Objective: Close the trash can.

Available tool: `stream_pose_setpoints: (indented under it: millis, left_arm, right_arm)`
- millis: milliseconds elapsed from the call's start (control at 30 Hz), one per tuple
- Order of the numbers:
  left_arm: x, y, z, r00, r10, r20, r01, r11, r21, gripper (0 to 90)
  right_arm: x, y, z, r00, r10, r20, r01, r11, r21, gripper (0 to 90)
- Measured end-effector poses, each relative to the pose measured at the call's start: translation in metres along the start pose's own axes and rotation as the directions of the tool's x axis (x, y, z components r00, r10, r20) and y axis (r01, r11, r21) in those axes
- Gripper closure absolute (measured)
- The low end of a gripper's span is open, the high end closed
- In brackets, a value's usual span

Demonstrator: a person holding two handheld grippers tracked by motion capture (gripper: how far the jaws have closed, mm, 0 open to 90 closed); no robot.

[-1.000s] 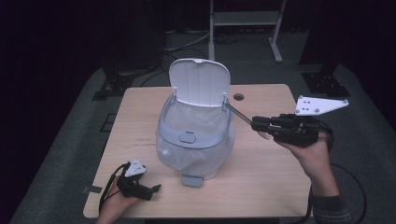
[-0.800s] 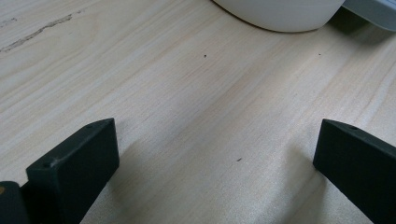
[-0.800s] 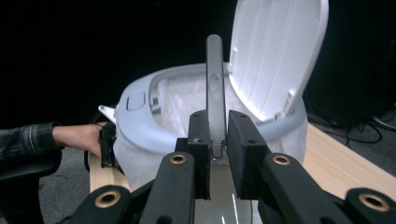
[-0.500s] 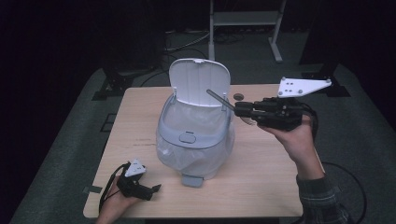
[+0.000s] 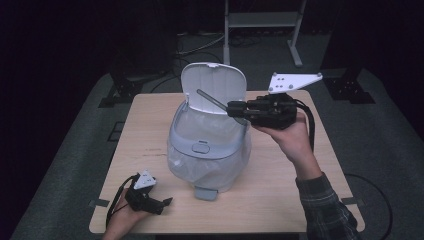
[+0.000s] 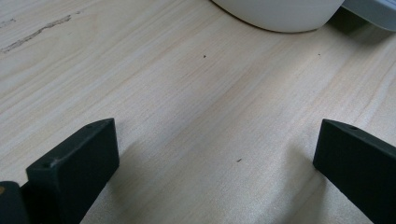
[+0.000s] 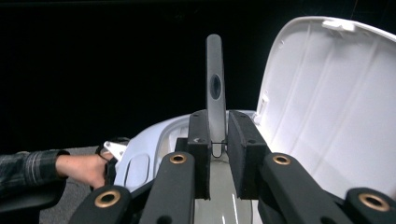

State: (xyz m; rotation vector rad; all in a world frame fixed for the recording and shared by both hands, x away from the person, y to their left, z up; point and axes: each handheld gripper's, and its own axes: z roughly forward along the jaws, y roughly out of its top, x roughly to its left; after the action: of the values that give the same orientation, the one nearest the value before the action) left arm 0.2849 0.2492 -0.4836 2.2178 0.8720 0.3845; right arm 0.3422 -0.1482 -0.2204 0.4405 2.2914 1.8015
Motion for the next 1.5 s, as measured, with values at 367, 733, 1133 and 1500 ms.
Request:
stream_pose_setpoints:
  millis: [367, 733, 1133, 1500]
  left_arm:
    - [0.0, 0.0, 0.0, 1.0, 0.003, 0.002, -0.003, 1.0, 0.0, 0.0]
    - [0.0, 0.0, 0.0, 1.0, 0.003, 0.002, -0.003, 1.0, 0.0, 0.0]
    - [0.0, 0.0, 0.0, 1.0, 0.003, 0.001, -0.003, 1.0, 0.0, 0.0]
    - [0.0, 0.0, 0.0, 1.0, 0.003, 0.001, -0.003, 1.0, 0.0, 0.0]
  right_arm:
    - [-0.005, 0.006, 0.032, 0.9994, 0.009, -0.034, -0.009, 1.0, -0.004, 79.1]
    - [-0.004, 0.007, 0.042, 0.9988, 0.008, -0.048, -0.008, 1.0, -0.015, 76.8]
    - [-0.003, 0.004, 0.03, 0.9998, -0.001, -0.018, 0.001, 1.0, -0.022, 77.2]
    - [-0.017, -0.006, -0.005, 0.9974, -0.001, 0.072, 0.001, 1.0, 0.005, 90.0]
